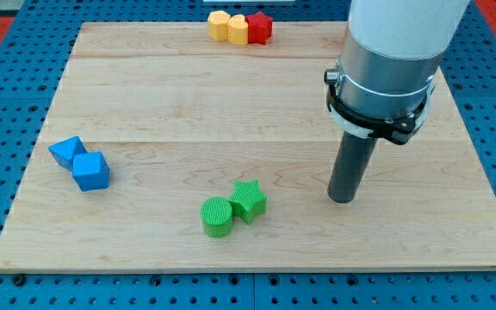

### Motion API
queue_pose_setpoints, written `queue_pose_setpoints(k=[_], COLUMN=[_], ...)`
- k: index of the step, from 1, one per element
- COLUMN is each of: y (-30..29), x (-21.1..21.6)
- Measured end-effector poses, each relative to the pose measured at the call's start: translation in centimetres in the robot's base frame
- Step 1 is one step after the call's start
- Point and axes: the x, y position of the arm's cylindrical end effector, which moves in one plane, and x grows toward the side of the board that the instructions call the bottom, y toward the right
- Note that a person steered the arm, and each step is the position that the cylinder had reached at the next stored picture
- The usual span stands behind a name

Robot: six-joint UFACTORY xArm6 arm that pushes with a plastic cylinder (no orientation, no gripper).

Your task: Push the green star closer to the center

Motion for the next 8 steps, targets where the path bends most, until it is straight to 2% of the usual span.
queue_pose_setpoints(k=[1,2,3,4,5,6,7,8], y=[-1.0,-3.6,-8.6,-11.8,-9.4,-9.3,-11.1,-12.9], x=[0.9,5.0,8.7,7.4,1.8,1.3,2.8,-1.4])
